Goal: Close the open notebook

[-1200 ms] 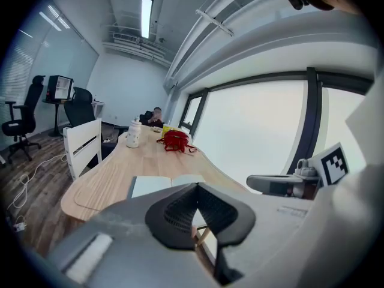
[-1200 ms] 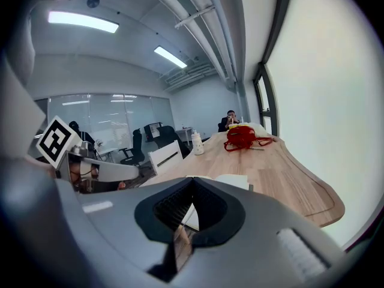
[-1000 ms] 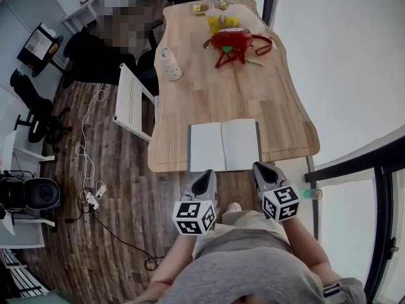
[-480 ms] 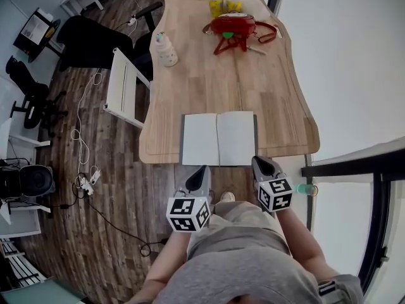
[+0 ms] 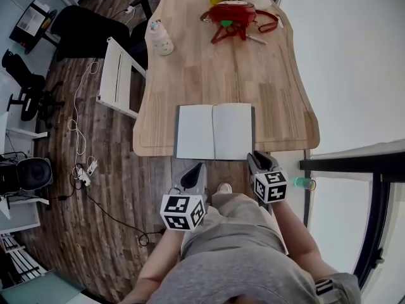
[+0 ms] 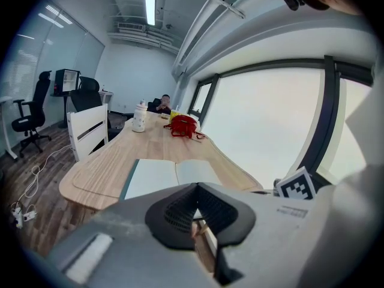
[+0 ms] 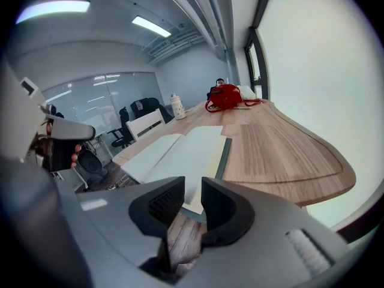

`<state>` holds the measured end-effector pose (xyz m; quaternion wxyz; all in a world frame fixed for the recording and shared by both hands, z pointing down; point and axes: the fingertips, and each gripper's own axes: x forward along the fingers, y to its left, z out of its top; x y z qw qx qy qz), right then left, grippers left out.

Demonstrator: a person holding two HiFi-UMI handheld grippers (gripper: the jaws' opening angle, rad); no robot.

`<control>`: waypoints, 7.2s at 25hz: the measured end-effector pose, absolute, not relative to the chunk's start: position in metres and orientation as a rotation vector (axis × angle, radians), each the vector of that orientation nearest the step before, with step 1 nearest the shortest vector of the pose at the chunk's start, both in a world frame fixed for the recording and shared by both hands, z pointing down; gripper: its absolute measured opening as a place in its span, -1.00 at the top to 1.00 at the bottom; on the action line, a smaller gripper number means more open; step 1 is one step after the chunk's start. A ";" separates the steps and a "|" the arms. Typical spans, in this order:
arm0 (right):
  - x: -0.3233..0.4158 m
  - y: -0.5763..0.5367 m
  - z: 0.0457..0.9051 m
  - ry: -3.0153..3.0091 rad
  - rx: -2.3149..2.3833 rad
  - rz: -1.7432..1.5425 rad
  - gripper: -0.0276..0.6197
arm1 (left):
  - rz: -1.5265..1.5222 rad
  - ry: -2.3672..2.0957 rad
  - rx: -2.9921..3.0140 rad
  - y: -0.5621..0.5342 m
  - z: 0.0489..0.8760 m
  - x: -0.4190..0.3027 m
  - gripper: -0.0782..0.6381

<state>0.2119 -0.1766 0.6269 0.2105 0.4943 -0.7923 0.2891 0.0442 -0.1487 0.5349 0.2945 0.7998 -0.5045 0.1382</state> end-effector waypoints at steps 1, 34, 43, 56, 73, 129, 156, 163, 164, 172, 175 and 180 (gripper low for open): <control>0.212 -0.176 0.631 -2.197 1.371 0.826 0.62 | 0.375 -1.336 2.133 -0.148 0.535 0.046 0.77; 0.218 -0.162 0.667 -2.174 1.301 1.132 0.58 | 0.399 -1.327 2.166 -0.137 0.531 0.055 0.77; 0.213 -0.163 0.632 -2.260 1.357 1.117 0.77 | 0.380 -1.351 2.172 -0.129 0.527 0.052 0.77; 0.191 -0.163 0.588 -2.340 1.379 1.040 0.85 | 0.333 -1.394 2.181 -0.124 0.514 0.025 0.77; 0.142 -0.169 0.543 -2.434 1.344 0.883 0.87 | 0.297 -1.428 2.159 -0.124 0.508 -0.018 0.77; -0.068 -0.183 0.660 -2.255 0.721 0.648 0.81 | 0.294 -1.488 2.013 -0.161 0.533 -0.124 0.77; -0.019 -0.188 0.613 -2.365 0.824 0.657 0.54 | 0.272 -1.523 2.014 -0.146 0.524 -0.100 0.77; 0.017 -0.184 0.573 -2.436 0.937 0.633 0.62 | 0.265 -1.506 2.064 -0.147 0.516 -0.068 0.77; 0.022 -0.183 0.568 -2.444 0.951 0.631 0.64 | 0.264 -1.504 2.072 -0.146 0.515 -0.063 0.77; 0.064 -0.166 0.532 -2.489 1.044 0.604 0.79 | 0.260 -1.475 2.134 -0.139 0.507 -0.021 0.77; 0.082 -0.159 0.525 -2.494 1.083 0.582 0.84 | 0.255 -1.468 2.151 -0.134 0.506 -0.008 0.77; 0.105 -0.150 0.511 -2.513 1.156 0.525 0.91 | 0.244 -1.457 2.172 -0.128 0.502 0.009 0.77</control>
